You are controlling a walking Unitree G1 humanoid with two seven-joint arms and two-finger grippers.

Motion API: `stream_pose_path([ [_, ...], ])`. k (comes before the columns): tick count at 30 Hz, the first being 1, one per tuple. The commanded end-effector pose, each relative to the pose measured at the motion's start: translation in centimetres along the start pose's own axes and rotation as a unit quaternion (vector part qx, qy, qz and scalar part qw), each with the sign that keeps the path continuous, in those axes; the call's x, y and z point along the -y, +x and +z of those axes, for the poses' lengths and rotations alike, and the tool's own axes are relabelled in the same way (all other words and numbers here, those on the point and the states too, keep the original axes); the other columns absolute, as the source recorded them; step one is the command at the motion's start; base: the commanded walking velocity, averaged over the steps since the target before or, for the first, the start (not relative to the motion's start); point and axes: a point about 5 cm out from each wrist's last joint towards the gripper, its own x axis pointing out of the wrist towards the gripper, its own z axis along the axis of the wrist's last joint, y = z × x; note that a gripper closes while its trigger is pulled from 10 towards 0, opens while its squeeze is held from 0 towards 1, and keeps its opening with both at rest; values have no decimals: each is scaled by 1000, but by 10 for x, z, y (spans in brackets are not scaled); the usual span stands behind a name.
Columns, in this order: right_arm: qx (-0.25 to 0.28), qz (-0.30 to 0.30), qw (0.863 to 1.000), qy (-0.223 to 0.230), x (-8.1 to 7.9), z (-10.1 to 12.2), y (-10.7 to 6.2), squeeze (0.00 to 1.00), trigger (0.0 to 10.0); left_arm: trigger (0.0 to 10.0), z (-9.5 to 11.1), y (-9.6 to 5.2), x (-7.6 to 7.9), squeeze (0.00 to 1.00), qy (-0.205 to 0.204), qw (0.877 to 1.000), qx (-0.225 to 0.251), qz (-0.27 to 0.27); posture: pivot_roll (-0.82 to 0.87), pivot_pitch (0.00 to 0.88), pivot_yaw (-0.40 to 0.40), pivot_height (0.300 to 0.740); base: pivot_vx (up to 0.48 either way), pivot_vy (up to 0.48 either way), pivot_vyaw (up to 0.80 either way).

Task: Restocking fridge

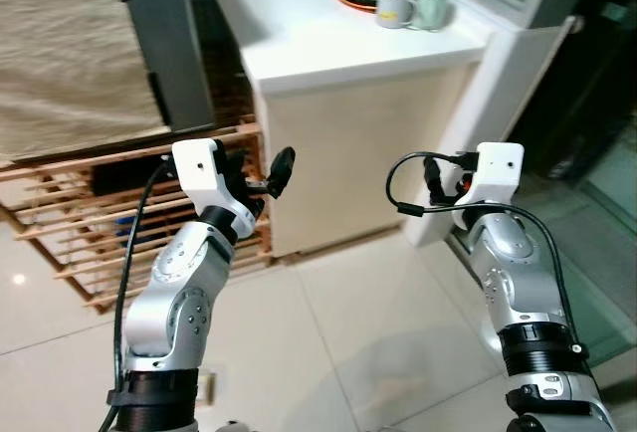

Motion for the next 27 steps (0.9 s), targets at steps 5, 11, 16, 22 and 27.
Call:
stream_pose_path([
  [5,0,12,1000,8,-5,-3,-3,0,10000,10000,4,-1,-2,0,-20,1000,15,10,-53,12,-22,740,0,480,0],
  [11,-4,18,1000,13,-10,-6,-1,0,10000,10000,7,-3,-3,0,-12,1000,18,6,-39,11,-22,740,0,480,0],
  [16,-8,30,999,12,-16,-8,-1,0,10000,10000,9,-4,-8,0,-14,999,25,23,-33,16,-32,740,0,480,0],
  [22,-16,63,998,-1,-20,-9,-2,0,10000,10000,-1,-8,-10,0,25,999,8,33,-31,18,-40,740,0,480,286],
  [27,-17,84,996,-20,-29,-10,-2,0,10000,10000,-7,-7,-11,0,67,997,-2,46,-29,17,-45,740,0,192,536],
])
